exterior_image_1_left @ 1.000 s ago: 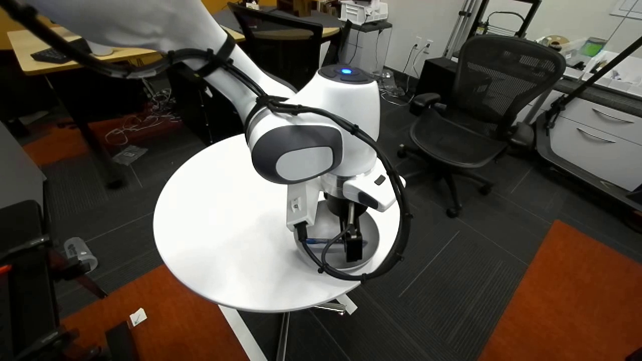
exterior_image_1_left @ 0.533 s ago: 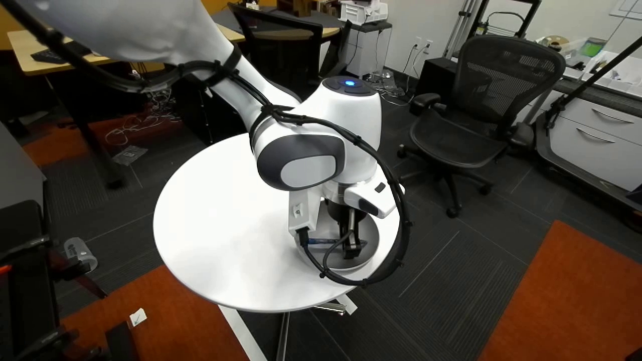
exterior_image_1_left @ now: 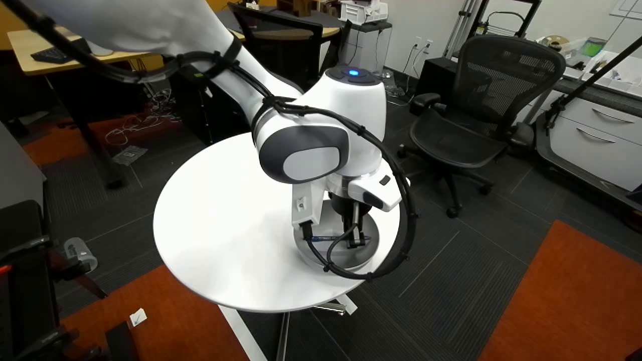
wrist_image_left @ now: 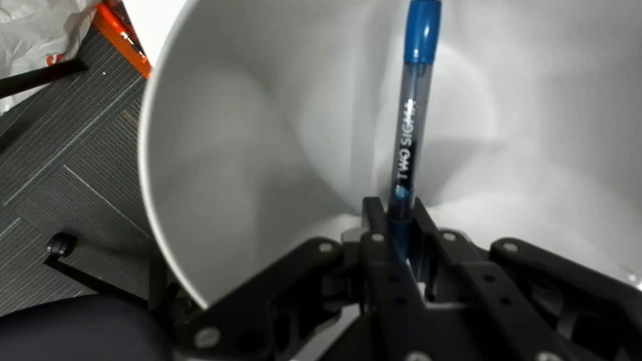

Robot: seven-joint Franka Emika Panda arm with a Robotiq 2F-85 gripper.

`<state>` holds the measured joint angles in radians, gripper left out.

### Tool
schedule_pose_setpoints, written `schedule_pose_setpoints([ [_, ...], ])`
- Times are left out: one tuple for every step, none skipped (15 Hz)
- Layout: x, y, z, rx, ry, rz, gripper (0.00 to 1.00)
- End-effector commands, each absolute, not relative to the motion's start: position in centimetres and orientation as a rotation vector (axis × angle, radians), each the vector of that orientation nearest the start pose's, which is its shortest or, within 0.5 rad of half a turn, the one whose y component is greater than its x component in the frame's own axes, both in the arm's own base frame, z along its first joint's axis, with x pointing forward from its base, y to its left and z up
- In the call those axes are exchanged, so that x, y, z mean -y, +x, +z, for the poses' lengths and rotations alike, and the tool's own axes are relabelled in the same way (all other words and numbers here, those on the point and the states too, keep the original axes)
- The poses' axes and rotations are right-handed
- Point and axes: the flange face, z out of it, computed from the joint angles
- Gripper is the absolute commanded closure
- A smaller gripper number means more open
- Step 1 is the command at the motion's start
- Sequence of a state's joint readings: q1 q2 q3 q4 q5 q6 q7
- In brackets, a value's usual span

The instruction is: Remove the pen from the grey bowl

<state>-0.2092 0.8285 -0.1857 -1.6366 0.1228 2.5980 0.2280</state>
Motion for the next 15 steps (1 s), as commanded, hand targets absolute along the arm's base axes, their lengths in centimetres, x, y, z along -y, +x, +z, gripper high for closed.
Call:
schedule_pose_setpoints([
  [24.4, 63.4, 21.2, -1.075, -3.02, -0.286, 0.97],
  [24.1, 63.1, 23.0, -1.073, -3.021, -0.316, 0.97],
  [23.7, 62.9, 24.5, -1.059, -3.019, -0.34, 0.97],
  [23.1, 62.5, 26.3, -1.034, -3.024, -0.36, 0.97],
  [22.0, 62.0, 27.8, -0.995, -3.028, -0.378, 0.97],
  [21.1, 61.9, 29.0, -0.941, -3.04, -0.392, 0.97],
  [19.7, 61.6, 30.0, -0.879, -3.059, -0.394, 0.97],
  [18.4, 61.3, 30.7, -0.819, -3.075, -0.397, 0.97],
  [16.9, 61.2, 31.1, -0.769, -3.095, -0.416, 0.97],
  [15.6, 61.0, 31.5, -0.728, -3.108, -0.427, 0.97],
  [13.8, 60.8, 31.6, -0.667, -3.116, -0.444, 0.97],
  [12.2, 60.5, 31.8, -0.615, -3.121, -0.447, 0.97],
  [10.6, 60.1, 31.8, -0.559, -3.123, -0.45, 0.97],
  [8.9, 59.6, 31.6, -0.501, -3.119, -0.453, 0.97],
  [7.2, 59.2, 31.4, -0.455, -3.113, -0.458, 0.97],
])
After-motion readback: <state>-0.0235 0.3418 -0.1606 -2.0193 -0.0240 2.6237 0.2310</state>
